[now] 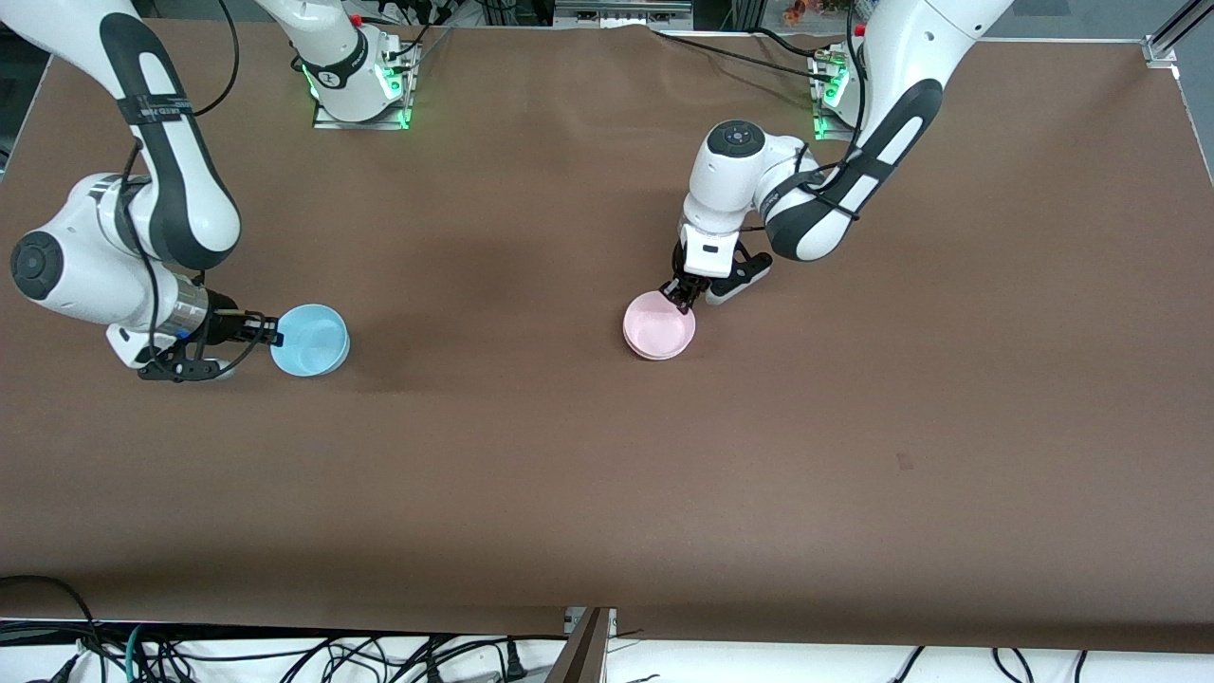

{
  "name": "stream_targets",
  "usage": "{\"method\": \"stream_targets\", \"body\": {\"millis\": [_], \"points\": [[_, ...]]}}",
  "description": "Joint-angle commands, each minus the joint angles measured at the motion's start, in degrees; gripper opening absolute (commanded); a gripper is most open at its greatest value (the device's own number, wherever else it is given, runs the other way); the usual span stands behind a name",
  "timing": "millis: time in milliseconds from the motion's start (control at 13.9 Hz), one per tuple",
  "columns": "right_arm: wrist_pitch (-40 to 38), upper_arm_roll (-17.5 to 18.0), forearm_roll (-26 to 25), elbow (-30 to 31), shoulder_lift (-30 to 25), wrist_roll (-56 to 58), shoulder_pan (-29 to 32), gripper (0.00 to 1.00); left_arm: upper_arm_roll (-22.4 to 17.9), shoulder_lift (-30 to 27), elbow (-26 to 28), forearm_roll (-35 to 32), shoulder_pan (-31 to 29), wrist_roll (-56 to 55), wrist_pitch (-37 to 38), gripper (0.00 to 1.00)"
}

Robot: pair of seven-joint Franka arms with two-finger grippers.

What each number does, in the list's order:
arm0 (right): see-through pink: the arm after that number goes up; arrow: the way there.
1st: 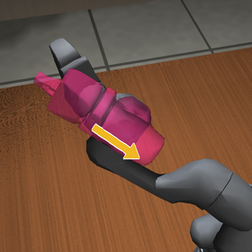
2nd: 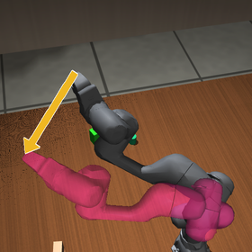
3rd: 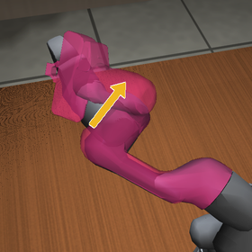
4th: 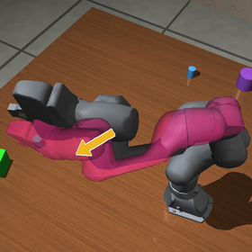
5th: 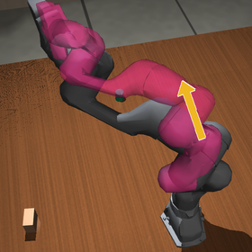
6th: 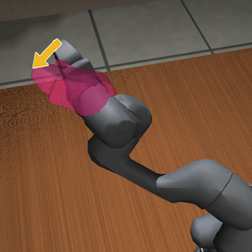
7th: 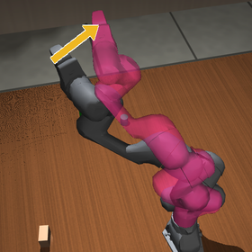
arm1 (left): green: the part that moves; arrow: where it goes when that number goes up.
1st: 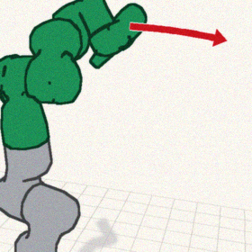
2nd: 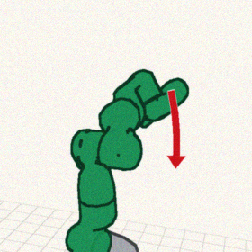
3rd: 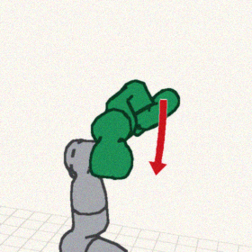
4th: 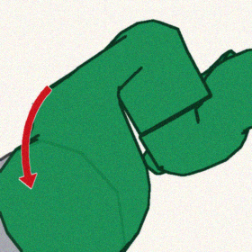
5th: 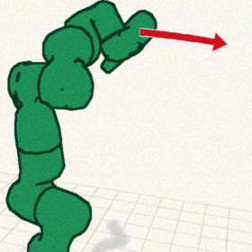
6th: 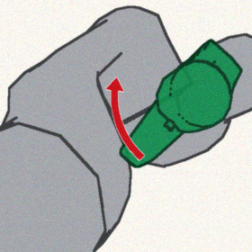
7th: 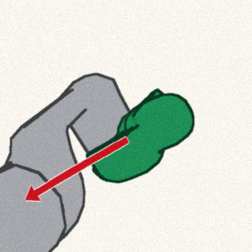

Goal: Stack pink and blue bowls on white bowl
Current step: 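Release the pink bowl with the left gripper while the right gripper lifts the blue bowl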

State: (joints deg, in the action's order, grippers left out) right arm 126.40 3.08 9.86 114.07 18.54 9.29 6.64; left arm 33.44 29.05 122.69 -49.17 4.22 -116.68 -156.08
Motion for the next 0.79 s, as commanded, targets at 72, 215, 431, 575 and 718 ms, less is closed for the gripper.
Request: {"method": "stream_targets", "body": {"millis": [72,215,431,575,718], "points": [[-7.81,3.33,2.44,-5.51,-0.08,-1.11,0.22,0.0,-0.57,1.44,-2.63,-2.15,0.62,-4.0,-0.63,0.0],[-9.41,6.57,2.45,-7.37,-0.08,-6.45,0.04,0.0,-0.57,2.32,-3.42,-2.15,0.62,-4.0,-0.54,0.0],[-9.33,12.02,2.45,-8.42,0.09,-14.63,-0.13,0.0,-0.66,2.59,-3.51,-2.15,0.36,-3.91,-0.63,0.25],[-8.81,12.91,2.45,-8.69,0.09,-20.42,-2.4,0.0,-0.75,2.59,-3.51,-2.24,-0.08,-3.39,-0.54,0.38],[-8.36,12.91,2.45,-9.83,0.62,-27.28,-5.65,0.0,-0.92,2.33,-3.69,-2.24,-0.35,-3.21,-0.54,0.4]]}}
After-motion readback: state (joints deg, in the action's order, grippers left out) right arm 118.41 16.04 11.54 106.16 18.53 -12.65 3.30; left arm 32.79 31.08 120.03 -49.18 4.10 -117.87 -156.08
